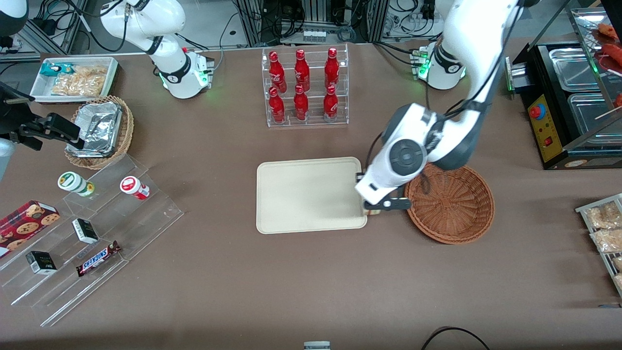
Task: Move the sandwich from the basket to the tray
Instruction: 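Lift the sandwich and carry it over the cream tray, then lower the sandwich onto the tray and open the left gripper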
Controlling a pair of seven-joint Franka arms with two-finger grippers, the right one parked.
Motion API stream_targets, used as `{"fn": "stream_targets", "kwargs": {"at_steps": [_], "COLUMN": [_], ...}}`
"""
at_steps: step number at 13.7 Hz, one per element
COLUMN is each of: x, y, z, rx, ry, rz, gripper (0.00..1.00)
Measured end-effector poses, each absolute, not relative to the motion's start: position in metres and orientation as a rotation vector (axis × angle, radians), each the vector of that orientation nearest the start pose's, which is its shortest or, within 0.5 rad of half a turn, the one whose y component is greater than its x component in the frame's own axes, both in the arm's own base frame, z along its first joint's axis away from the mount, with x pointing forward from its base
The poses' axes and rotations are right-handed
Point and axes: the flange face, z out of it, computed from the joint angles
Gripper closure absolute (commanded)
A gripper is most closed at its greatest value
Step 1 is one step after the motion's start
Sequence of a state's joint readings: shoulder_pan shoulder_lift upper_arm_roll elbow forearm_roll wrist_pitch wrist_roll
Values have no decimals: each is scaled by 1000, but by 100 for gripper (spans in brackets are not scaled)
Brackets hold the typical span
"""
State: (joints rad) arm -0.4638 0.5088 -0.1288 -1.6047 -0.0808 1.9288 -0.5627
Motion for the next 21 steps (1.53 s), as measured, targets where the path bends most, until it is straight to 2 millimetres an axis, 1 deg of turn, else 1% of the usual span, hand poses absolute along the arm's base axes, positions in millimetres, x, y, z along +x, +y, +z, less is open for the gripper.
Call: {"fn": "stream_targets", "kwargs": {"at_steps": [2,3,7,9,12,14,15,18,19,20,21], "x": [543,539,527,516,502,504,506,508,508,508,507], "y": [-410,-427,-478,-502,-524,-529,-529,-531,-531,-531,-531], "z": [311,306,288,272,248,247,248,248,247,245,244], "rx": [-3132,-3130,-3136,-3125,-3108,-3138,-3148,-3166,-3168,-3170,-3171], "ry": [-49,-65,-170,-230,-246,-246,-249,-251,-248,-241,-237], "rz": [356,355,325,271,193,152,138,115,112,110,111], "gripper": [80,80,80,80,80,79,77,61,46,0,0]}}
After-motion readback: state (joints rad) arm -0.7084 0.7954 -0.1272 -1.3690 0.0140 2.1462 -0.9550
